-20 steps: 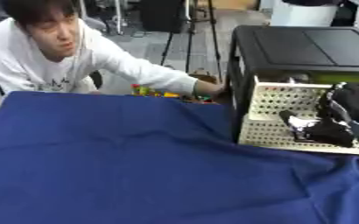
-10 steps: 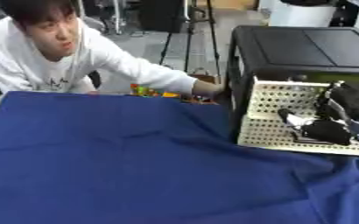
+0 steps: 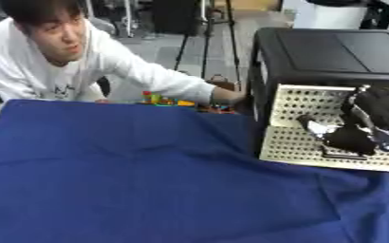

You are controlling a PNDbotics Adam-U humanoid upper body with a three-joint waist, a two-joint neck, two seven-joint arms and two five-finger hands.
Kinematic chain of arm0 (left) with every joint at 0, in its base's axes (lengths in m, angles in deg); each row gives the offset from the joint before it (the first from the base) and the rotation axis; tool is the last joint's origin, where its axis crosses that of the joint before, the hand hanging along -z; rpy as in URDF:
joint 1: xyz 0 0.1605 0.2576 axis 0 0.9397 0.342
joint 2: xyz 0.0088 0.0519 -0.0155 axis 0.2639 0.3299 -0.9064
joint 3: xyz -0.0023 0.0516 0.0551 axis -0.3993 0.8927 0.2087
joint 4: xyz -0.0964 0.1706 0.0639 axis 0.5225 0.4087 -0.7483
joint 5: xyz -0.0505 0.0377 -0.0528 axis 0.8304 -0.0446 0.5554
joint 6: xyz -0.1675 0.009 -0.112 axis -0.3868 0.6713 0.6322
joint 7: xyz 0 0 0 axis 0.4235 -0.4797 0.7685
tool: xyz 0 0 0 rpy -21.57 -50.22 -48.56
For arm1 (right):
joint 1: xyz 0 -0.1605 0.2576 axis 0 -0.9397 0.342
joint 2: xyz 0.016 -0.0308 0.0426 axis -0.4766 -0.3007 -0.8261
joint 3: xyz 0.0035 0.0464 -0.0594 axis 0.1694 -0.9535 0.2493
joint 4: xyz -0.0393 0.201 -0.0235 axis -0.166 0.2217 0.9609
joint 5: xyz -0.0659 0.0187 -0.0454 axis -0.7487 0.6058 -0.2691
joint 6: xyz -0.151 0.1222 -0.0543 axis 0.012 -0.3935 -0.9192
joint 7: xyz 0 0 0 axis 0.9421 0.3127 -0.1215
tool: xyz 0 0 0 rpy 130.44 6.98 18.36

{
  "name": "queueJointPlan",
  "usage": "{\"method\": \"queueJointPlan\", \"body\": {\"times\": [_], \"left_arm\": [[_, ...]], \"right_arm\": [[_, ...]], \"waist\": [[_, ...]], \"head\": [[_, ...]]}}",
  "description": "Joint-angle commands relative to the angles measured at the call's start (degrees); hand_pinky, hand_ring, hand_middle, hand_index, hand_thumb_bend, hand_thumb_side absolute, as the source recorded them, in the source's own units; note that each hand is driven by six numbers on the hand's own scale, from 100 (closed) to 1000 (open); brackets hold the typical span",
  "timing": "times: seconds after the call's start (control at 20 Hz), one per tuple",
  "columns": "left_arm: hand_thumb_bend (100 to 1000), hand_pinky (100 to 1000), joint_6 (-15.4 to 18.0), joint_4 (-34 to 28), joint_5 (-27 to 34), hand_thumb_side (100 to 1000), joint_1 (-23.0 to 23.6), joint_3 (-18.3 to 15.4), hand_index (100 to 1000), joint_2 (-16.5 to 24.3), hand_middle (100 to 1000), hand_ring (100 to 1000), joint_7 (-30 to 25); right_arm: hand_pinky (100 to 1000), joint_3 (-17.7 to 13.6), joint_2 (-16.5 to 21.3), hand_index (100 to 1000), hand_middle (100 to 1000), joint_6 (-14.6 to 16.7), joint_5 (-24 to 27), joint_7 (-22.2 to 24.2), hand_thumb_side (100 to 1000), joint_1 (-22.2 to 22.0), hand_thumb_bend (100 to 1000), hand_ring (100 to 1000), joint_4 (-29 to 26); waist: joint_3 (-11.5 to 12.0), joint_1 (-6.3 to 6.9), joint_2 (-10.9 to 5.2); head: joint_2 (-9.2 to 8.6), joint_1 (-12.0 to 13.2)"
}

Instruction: Pick up objects from table and place into drawer.

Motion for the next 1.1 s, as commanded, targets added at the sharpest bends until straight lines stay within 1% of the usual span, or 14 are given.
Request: {"method": "queueJointPlan", "body": {"times": [0.05, 0.4, 0.7, 0.9, 0.95, 1.1], "left_arm": [[377, 554, 0.3, -0.7, -0.4, 998, -0.7, 0.2, 897, 0.2, 683, 615, -0.2], [373, 555, 0.5, -0.7, -0.8, 1000, -0.8, 0.2, 899, 0.0, 682, 613, -0.4], [374, 556, 0.5, -0.7, -1.1, 1000, -0.8, 0.2, 899, -0.1, 682, 613, -0.5], [376, 556, 0.4, -0.7, -0.9, 999, -0.8, 0.2, 898, 0.0, 682, 614, -0.6], [379, 556, 0.4, -0.7, -0.9, 997, -0.7, 0.2, 898, 0.1, 683, 614, -0.5], [385, 556, 0.5, -0.7, -0.5, 993, -0.5, -0.2, 898, 0.5, 685, 616, -0.1]], "right_arm": [[149, 0.0, 1.0, 902, 738, 0.1, 0.0, -0.4, 992, 0.5, 487, 582, 0.8], [150, -0.4, 1.1, 906, 740, -0.1, -0.2, -1.0, 994, 1.0, 490, 586, 1.6], [155, -0.5, 1.1, 912, 744, 0.0, -0.3, -1.3, 994, 1.1, 492, 590, 2.1], [152, -0.4, 1.2, 901, 735, 0.5, 0.2, -0.9, 990, 0.5, 494, 587, 1.6], [149, -0.4, 1.4, 889, 719, 0.8, 0.6, -0.4, 988, 0.0, 473, 582, 0.9], [159, -0.9, 3.2, 880, 721, 2.2, 2.1, 2.2, 993, -2.8, 450, 592, -3.6]], "waist": [[0.4, 0.06, -0.37], [0.8, -0.02, 0.53], [0.8, -0.16, 0.84], [0.7, -0.12, 0.4], [0.6, -0.09, 0.16], [0.1, 0.0, -0.96]], "head": [[-0.81, -0.2], [-1.17, -0.4], [-1.21, -0.5], [-1.07, -0.3], [-0.88, -0.1], [-0.28, 0.7]]}}
